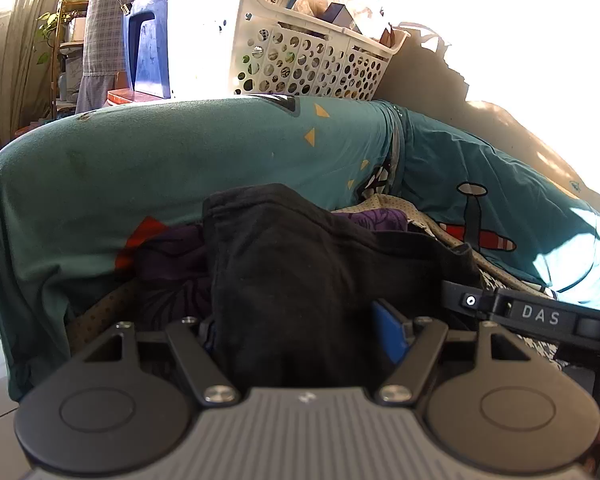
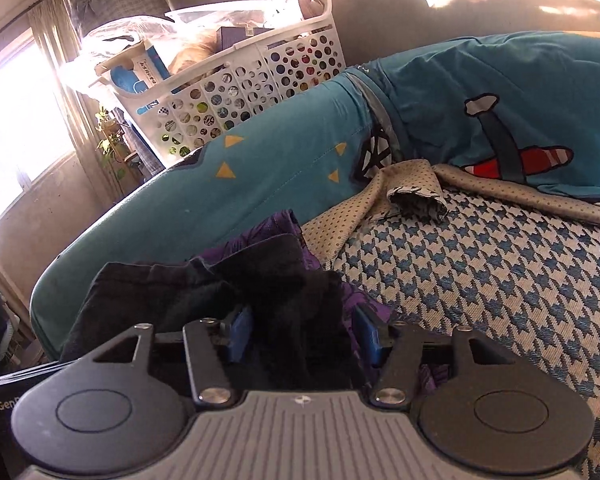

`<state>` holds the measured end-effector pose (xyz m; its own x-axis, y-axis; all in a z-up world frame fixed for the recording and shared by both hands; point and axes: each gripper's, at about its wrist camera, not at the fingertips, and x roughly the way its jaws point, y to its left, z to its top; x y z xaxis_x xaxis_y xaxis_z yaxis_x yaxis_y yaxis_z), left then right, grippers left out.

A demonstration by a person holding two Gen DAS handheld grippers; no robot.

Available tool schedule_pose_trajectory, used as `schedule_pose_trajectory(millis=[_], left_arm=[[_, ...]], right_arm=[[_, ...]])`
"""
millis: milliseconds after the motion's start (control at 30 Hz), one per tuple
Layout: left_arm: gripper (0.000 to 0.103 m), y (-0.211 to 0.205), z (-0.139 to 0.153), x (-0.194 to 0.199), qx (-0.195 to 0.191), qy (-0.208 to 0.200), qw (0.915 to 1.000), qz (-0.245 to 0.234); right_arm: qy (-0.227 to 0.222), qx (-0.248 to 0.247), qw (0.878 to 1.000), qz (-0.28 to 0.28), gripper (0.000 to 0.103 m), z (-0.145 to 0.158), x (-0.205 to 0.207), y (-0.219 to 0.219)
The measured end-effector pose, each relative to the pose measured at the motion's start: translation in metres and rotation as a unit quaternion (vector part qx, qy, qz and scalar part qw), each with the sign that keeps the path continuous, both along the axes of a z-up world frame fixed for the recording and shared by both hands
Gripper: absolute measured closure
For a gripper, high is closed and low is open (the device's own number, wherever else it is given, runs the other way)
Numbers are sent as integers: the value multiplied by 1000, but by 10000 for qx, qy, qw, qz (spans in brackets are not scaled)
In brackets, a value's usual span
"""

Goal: Fold clothes
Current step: 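Open the left gripper and withdraw it from the placed black shirt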

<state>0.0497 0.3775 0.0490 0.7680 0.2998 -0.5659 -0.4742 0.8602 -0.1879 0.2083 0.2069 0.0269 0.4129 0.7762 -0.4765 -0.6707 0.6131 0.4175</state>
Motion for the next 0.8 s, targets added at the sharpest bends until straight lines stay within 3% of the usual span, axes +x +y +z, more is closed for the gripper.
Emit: schedule_pose_trajectory(millis=[133,200,300,533,633,800], left_arm=[[54,0,2,-2,4,-40,10000,77],[65,0,4,-5,-5,-97,9999,116],[70,-3,8,-10,25,-185,9996,204],[72,-17,23,-24,547,-431,9965,458],[72,-16,27,-26,570,-509,9949,663],[59,-3,17,-17,383,-36,9931,1104]], right_arm=[[48,45,10000,63,83,-1,-1,2],[-33,15,10000,53,86,3,-4,2],[-251,-11,9997,9,88,13,-13,2],[-906,18,9958,83,88,49,-36,10],[-1121,118,9935,169,88,64,-41,15],[-1195,-209,9924,193,86,58,-31,42]])
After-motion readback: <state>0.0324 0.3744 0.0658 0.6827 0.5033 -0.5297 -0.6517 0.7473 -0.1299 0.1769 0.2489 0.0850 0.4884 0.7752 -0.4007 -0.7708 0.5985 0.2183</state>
